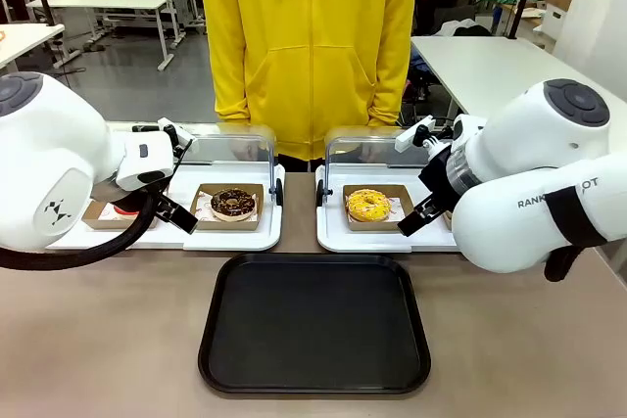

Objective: Move the second donut from the left to the tray.
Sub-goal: Pick up the Paper togo box containing the Donut indicated by the person and place it on the Handle tray.

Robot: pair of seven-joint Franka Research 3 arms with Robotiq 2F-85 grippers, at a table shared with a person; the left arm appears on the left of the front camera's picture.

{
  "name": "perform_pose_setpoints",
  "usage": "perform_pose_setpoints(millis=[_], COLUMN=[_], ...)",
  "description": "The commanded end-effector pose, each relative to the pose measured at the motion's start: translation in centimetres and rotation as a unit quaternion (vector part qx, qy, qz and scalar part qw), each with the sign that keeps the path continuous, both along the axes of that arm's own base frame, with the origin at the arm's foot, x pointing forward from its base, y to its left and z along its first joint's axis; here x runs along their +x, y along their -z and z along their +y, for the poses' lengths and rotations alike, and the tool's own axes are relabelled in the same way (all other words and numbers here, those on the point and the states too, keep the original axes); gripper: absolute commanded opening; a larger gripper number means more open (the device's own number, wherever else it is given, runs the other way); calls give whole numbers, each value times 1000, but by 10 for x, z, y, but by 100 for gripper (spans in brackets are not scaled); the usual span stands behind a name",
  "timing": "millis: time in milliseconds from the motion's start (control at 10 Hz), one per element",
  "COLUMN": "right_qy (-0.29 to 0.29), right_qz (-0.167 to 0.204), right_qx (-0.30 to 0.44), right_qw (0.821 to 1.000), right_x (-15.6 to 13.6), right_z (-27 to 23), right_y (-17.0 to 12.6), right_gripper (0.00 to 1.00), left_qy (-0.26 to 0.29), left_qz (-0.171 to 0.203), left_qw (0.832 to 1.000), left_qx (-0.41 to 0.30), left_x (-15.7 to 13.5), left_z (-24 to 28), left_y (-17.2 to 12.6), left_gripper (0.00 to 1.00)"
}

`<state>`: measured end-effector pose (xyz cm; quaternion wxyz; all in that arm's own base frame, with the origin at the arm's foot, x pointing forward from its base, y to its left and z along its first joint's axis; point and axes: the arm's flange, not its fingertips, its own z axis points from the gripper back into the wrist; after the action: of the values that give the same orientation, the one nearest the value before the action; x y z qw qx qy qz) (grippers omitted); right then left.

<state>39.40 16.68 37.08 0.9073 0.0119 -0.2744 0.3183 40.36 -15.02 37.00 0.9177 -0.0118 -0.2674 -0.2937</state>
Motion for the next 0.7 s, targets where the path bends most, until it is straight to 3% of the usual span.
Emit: perform_pose_setpoints(millis=[0,500,600], right_qy=[0,0,-7], right_qz=[0,0,-2], right_qx=[0,0,29], right_qw=[1000,1000,1000], right_x=[0,0,13], right_z=[0,0,-11], right_y=[0,0,-35], right_gripper=[100,100,100], left_qy=[0,0,35], left_qz=[0,0,46], left_qw=[1000,1000,998], left_qx=[0,0,-25], left_x=[0,0,14], left_z=[0,0,5], left_y=[0,0,-24], left_gripper=[100,100,100])
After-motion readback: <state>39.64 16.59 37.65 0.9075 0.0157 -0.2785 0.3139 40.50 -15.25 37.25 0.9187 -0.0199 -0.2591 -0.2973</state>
